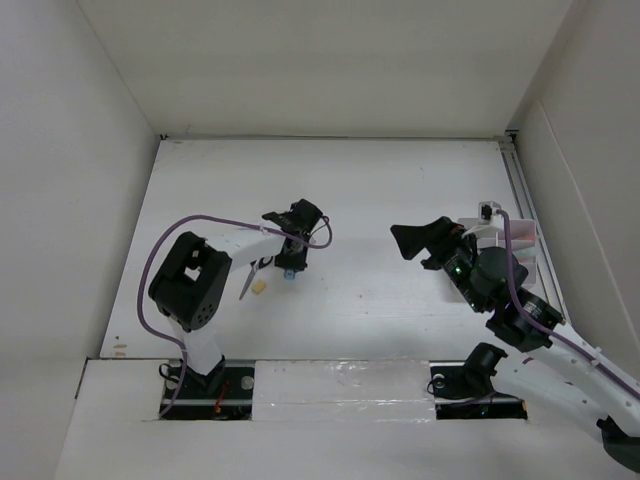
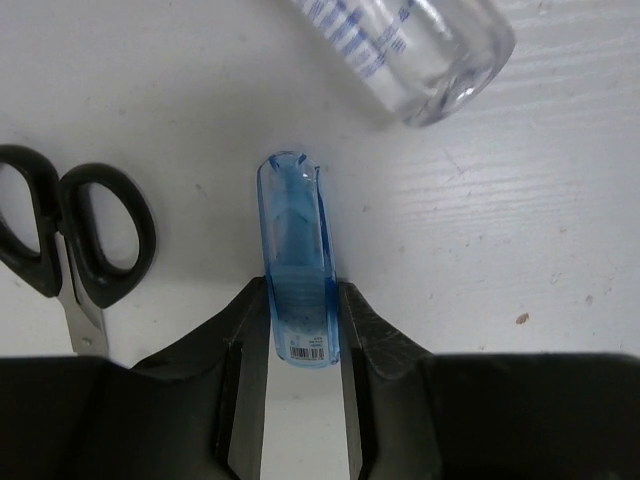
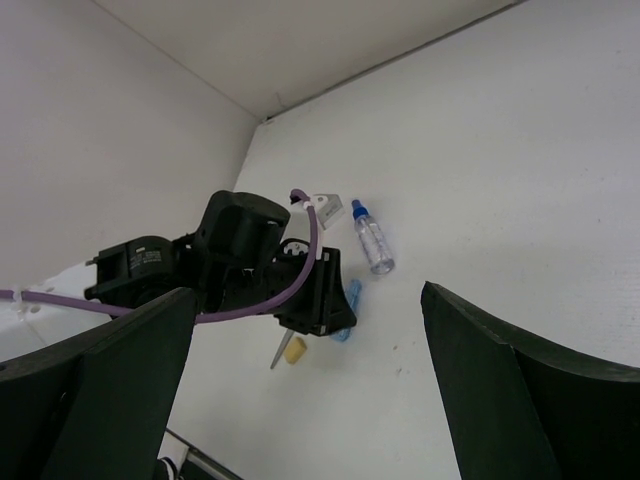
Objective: Sort the stationery into containers
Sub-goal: Grab a piece of stationery with the left arm, then pass the stationery from the left arm to the right
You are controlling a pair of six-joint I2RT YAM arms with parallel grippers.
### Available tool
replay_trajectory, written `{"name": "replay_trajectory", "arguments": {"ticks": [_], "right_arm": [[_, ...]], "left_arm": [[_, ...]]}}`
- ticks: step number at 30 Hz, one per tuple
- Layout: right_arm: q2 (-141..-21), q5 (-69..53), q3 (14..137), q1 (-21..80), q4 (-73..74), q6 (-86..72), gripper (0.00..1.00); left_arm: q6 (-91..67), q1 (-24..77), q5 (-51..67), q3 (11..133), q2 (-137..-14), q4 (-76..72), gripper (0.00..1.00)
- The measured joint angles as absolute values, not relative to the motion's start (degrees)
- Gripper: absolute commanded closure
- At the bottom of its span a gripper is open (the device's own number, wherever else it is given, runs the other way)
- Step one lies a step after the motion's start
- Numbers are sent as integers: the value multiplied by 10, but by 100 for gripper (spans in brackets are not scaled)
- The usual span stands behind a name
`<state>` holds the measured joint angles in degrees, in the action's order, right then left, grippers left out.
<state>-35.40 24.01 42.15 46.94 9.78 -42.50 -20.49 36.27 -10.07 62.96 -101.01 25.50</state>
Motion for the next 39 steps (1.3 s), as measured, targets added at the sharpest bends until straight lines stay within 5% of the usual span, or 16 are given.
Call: {"name": "replay_trajectory", "arguments": {"ticks": [20,39], "right_arm": [[-437,192,422,460,80,-469,2],[-552,175,452,452,16,-538,40]], "left_arm": [[-153,380,97,650,-771,233,100],[-147,453,-30,646,-678,157,100]]}}
